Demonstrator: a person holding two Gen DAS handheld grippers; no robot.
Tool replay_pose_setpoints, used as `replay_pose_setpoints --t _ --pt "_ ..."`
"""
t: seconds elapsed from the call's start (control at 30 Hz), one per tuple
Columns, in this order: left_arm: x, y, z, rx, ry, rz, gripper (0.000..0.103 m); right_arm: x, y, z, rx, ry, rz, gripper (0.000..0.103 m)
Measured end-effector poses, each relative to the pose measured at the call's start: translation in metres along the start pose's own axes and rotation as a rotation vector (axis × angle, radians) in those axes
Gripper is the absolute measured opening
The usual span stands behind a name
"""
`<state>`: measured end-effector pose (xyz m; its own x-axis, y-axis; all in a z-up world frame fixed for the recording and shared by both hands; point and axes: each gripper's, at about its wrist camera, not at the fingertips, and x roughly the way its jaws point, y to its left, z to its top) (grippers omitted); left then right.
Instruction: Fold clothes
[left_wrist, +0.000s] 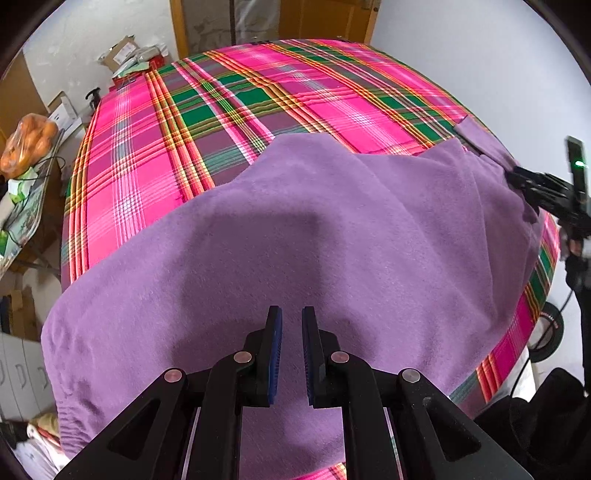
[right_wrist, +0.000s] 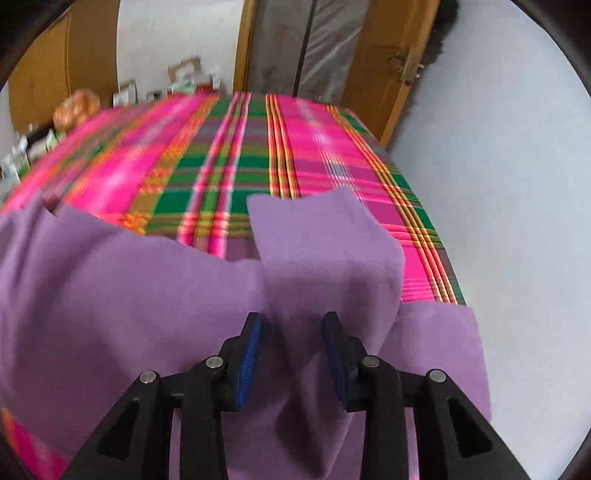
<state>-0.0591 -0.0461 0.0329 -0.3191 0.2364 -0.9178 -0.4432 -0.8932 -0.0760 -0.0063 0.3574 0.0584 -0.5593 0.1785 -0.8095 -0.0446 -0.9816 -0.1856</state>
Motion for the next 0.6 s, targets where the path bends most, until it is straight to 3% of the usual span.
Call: replay_pose_setpoints --t 0.07,0.1,0.13,0.3,0.47,0.6 --pt "0.000 0.001 0.001 0.000 0.000 -0.001 0.011 0.004 -0.003 0.007 0.004 -0.011 0.018 0.029" --pt "0.000 0.001 0.001 0.000 0.001 -0.002 0.011 0.005 -0.007 0.009 0.011 -0.017 0.018 0.021" --pt "0.001 0.000 0.002 0.002 0.001 -0.003 0.011 0.002 -0.012 0.012 0.033 -0.031 0.034 0.004" --pt "0.004 -0.003 0.005 0.013 0.005 -0.007 0.011 -0.015 -0.034 0.028 0.144 -0.105 0.119 0.004" --pt "0.002 -0.004 0.004 0.012 0.001 -0.005 0.011 -0.083 -0.071 0.056 0.295 -0.321 0.258 0.004" --pt "-0.001 -0.005 0.004 0.010 -0.008 -0.004 0.011 -0.145 -0.089 0.071 0.345 -0.490 0.326 0.004"
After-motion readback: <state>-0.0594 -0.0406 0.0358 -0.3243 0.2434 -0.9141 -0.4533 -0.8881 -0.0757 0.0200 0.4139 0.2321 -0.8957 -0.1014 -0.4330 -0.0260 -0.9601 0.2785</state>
